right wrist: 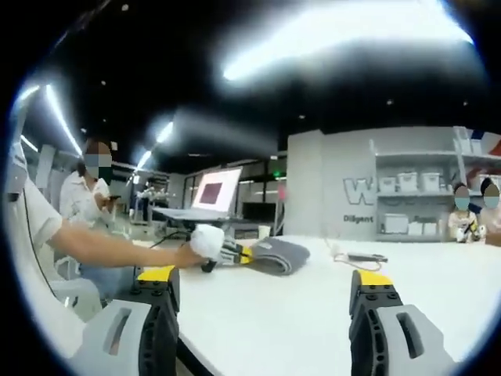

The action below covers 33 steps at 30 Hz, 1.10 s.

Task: Open the folded towel by lifting each exposed corner and separating the folded layers until the towel lies flat within the target outline without major curled edges

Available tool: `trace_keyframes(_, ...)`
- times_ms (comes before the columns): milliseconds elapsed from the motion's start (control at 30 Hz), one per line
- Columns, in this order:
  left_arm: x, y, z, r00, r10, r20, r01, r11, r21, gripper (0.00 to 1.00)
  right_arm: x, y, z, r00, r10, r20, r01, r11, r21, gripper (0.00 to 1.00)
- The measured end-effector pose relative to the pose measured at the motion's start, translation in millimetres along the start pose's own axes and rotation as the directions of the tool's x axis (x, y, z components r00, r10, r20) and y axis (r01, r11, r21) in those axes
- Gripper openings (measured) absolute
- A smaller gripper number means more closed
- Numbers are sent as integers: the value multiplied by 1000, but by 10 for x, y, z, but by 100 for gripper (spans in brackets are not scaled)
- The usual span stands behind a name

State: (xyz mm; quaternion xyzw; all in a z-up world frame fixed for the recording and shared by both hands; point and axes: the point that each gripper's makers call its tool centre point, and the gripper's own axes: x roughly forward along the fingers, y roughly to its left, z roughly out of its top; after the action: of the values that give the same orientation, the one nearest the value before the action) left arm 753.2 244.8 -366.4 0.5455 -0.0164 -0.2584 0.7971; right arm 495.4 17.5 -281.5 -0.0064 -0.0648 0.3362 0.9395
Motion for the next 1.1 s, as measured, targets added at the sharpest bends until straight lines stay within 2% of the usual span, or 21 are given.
trace_keyframes(100,-60,-35,45,1000,-3,7,3,1000,-7,3,79,3,-30,1000,23,-11,-23,999,-27,89)
trace_keyframes(167,-76,-134,91,998,-53,22,54,997,-52,4,111,-80,-18,1000,10,-11,-10,998,-64,89)
trace_keyframes(200,-99,-132,99,998,-54,21,55,996,-67,3,123,-119,-3,1000,3,-7,-4,997,-73,89)
trace_keyframes(233,-130,-109,134,998,-58,36,59,997,-51,3,151,-170,22,1000,-3,-2,3,997,-75,89)
trace_keyframes(300,-154,-110,169,996,-72,54,78,990,-121,3,229,-259,107,1000,-1,9,2,996,-91,90)
trace_keyframes(333,-156,-108,176,996,-73,60,80,988,-131,3,265,-329,172,1000,-16,19,18,994,-108,90)
trace_keyframes(433,-153,-139,165,995,-82,48,87,990,-112,3,404,-461,475,996,-34,85,48,984,-173,90)
trace_keyframes(533,-208,-133,220,995,-86,47,91,991,-97,3,524,-459,573,996,-24,83,43,973,-227,90)
trace_keyframes(667,-273,-183,263,994,-98,44,101,992,-71,3,650,-470,595,998,-17,56,30,970,-241,89)
trace_keyframes(733,-320,-194,280,994,-102,43,104,994,-35,3,718,-444,608,998,-4,59,19,968,-251,84)
trace_keyframes(767,-338,-204,295,993,-112,40,111,994,21,3,782,-379,628,997,36,70,-14,953,-304,79)
trace_keyframes(800,-355,-205,288,993,-115,31,113,992,49,3,818,-369,609,997,39,59,-18,945,-327,76)
trace_keyframes(833,-377,-202,293,993,-112,33,112,993,26,3,868,-359,559,1000,24,20,-17,943,-332,78)
trace_keyframes(900,-417,-178,315,993,-114,39,113,993,33,3,942,-279,531,999,41,-9,-41,938,-343,82)
trace_keyframes(967,-452,-139,370,993,-108,56,107,994,20,3,988,-179,467,995,83,-57,-99,920,-379,78)
trace_keyframes(1000,-453,-119,399,994,-99,56,98,995,17,3,1028,-133,460,994,97,-58,-113,905,-411,79)
trace_keyframes(1033,-459,-108,432,992,-110,62,104,991,87,3,1078,-123,445,994,90,-56,-105,874,-474,82)
trace_keyframes(1067,-471,-20,418,995,-82,47,77,991,107,3,1090,-127,425,994,85,-65,-106,864,-493,85)
trace_keyframes(1100,-478,-57,455,991,-116,66,110,990,90,3,1102,-130,406,994,80,-73,-106,852,-512,87)
